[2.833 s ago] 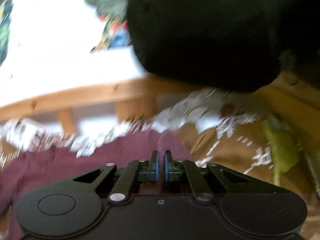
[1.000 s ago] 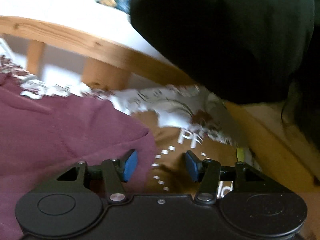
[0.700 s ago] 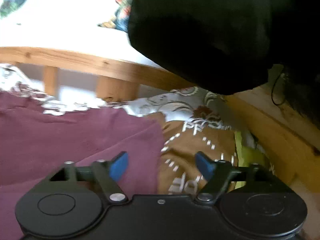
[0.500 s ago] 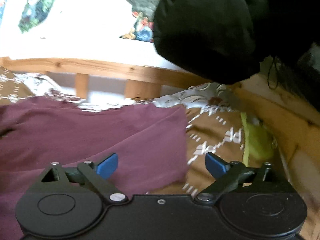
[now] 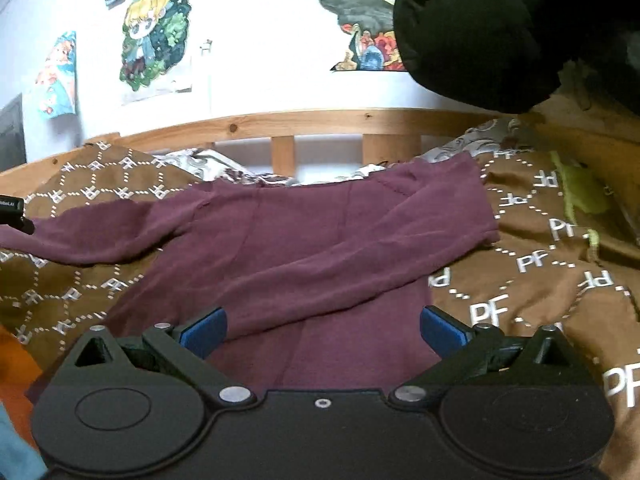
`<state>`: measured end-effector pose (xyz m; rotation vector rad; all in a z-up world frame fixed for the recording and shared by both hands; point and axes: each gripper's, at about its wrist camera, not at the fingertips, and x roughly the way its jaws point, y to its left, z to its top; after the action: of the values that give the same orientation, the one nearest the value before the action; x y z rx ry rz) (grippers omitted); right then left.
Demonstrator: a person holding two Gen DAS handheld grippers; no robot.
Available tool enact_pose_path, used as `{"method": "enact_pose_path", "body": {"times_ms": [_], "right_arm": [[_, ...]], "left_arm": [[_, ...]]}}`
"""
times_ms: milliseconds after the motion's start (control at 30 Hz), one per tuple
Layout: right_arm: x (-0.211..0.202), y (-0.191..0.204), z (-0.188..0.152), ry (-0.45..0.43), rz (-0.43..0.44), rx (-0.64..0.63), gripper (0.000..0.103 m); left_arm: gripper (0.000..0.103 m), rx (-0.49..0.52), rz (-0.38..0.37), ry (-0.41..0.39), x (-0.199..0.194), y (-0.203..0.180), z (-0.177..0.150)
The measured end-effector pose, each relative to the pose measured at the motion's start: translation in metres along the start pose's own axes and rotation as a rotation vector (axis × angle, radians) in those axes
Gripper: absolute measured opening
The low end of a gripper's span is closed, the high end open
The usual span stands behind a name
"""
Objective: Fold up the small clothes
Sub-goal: 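Grasp the other sleeve cuff with the left gripper and lift it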
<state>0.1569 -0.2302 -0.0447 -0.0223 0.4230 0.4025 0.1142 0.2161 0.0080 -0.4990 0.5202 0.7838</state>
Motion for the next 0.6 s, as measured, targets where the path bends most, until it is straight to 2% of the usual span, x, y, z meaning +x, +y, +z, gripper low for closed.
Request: {"method": "enact_pose_path", "body": {"times_ms": [133, 267, 367, 433, 500, 533, 567, 600], "right_arm": [[-0.001, 0.004, 0.0, -0.015, 0.024, 0.003, 0.102], [0.005, 0.006, -0.008, 0.012, 0.033, -0.018, 0.102], [0.009, 0.008, -0.013, 0.03, 0.04, -0.016, 0.102], [0.011, 0.009, -0.015, 0.042, 0.042, -0.013, 0.102], [0.013, 0.009, -0.017, 0.055, 0.044, -0.008, 0.102], [0.015, 0.009, -0.018, 0.064, 0.044, -0.007, 0.102], [0.016, 0.009, -0.019, 0.074, 0.043, -0.006, 0.102], [0.017, 0.01, -0.02, 0.08, 0.043, -0.005, 0.102]], "left_arm": [[0.102, -0.151, 0.03, -0.01, 0.012, 0.017, 0.012], [0.102, -0.204, 0.072, -0.024, 0.027, 0.018, 0.017], [0.098, -0.228, 0.081, -0.074, 0.024, 0.021, 0.015], [0.077, -0.205, 0.086, -0.102, 0.022, 0.019, 0.014], [0.036, -0.162, 0.085, -0.115, 0.02, 0.015, 0.015], [0.026, -0.151, 0.089, -0.12, 0.018, 0.013, 0.016], [0.009, -0.147, 0.099, -0.133, 0.016, 0.012, 0.016], [0.006, -0.15, 0.097, -0.15, 0.013, 0.012, 0.016]]}}
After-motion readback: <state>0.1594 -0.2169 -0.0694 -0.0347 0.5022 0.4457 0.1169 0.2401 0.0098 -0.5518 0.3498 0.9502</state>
